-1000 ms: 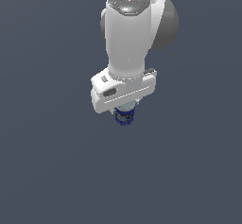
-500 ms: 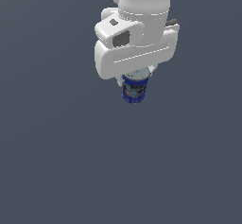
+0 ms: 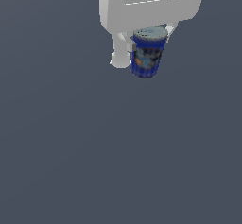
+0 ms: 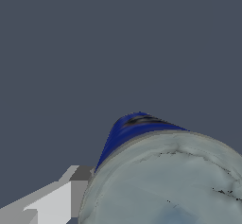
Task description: Pick up the object and move it to a goal position.
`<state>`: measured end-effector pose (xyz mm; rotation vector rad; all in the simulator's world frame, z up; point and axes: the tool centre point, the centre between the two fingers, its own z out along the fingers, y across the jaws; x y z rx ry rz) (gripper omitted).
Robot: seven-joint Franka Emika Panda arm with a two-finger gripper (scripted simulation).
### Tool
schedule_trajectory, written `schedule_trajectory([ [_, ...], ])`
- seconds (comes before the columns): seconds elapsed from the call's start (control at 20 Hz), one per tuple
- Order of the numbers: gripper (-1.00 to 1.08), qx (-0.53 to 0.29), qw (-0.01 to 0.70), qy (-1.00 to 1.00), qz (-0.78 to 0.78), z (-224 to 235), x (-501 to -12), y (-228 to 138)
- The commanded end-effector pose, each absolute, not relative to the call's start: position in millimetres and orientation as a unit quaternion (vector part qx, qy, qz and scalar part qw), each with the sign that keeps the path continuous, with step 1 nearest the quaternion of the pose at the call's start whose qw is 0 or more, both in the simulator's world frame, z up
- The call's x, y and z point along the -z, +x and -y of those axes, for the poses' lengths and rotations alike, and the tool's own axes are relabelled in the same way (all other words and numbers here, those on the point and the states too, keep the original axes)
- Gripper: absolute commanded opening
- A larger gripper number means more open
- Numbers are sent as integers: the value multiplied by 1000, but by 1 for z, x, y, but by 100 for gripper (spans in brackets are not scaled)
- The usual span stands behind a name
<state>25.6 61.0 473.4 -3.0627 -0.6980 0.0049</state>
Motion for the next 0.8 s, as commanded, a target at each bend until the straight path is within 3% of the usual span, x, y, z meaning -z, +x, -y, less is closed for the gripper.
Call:
schedule_trajectory([
  [0.0, -100, 0, 0, -975, 222, -65, -491, 24],
  [0.75, -100, 0, 0, -975, 222, -72, -523, 23],
])
